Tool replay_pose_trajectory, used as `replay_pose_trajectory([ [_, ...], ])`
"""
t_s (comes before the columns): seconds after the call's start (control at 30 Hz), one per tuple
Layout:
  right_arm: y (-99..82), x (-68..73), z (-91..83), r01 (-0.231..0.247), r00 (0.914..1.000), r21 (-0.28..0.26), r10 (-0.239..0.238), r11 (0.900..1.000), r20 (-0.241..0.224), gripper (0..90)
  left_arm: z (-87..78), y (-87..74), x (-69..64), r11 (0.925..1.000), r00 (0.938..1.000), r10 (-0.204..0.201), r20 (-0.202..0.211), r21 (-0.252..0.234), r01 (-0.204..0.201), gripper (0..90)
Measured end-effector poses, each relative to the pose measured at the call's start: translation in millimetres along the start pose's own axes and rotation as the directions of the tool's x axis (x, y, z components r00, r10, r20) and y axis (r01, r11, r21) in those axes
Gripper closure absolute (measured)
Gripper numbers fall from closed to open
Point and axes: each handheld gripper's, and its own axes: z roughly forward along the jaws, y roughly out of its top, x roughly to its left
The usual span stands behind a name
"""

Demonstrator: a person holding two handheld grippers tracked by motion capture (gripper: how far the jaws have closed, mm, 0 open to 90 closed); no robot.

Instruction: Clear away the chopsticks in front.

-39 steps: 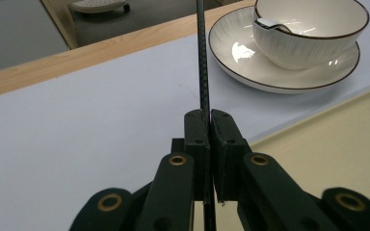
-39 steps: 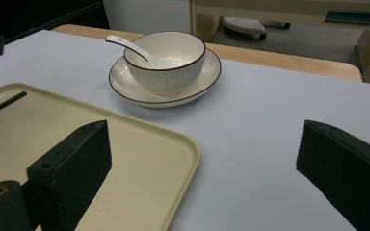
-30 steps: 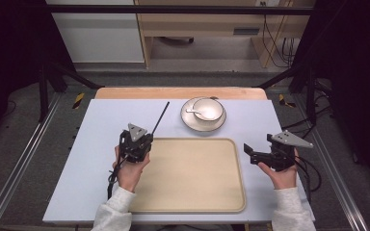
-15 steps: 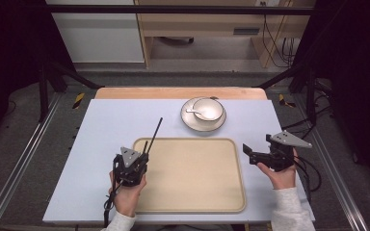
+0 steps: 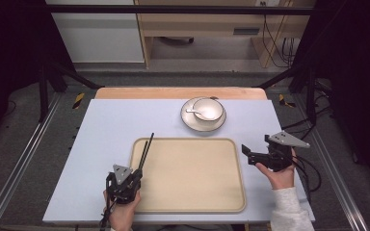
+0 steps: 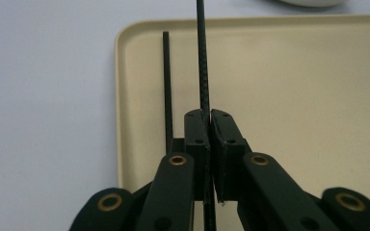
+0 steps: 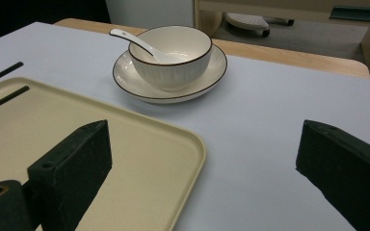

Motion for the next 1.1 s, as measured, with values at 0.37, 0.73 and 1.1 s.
replay_pose_trajectory([
  [0.37,-0.7,1.1,1.8,0.005,1.0,0.007,-0.005,1.0,0.001,5.7,9.2,-8.7,-4.0,0.9979,0.9994,0.011,-0.033,0.064,-0.009,85.8],
  [0.73,-1.1,1.7,2.9,0.007,1.0,0.011,-0.007,0.9999,-0.003,5.7,12.5,-8.2,-10.0,0.9959,0.9981,0.036,-0.05,0.085,-0.032,85.2],
  [1.1,-1.0,1.8,2.1,0.005,1.0,0.01,-0.005,0.9999,-0.003,5.7,10.6,4.9,-8.0,0.995,0.9987,0.05,-0.002,0.087,-0.05,80.1],
])
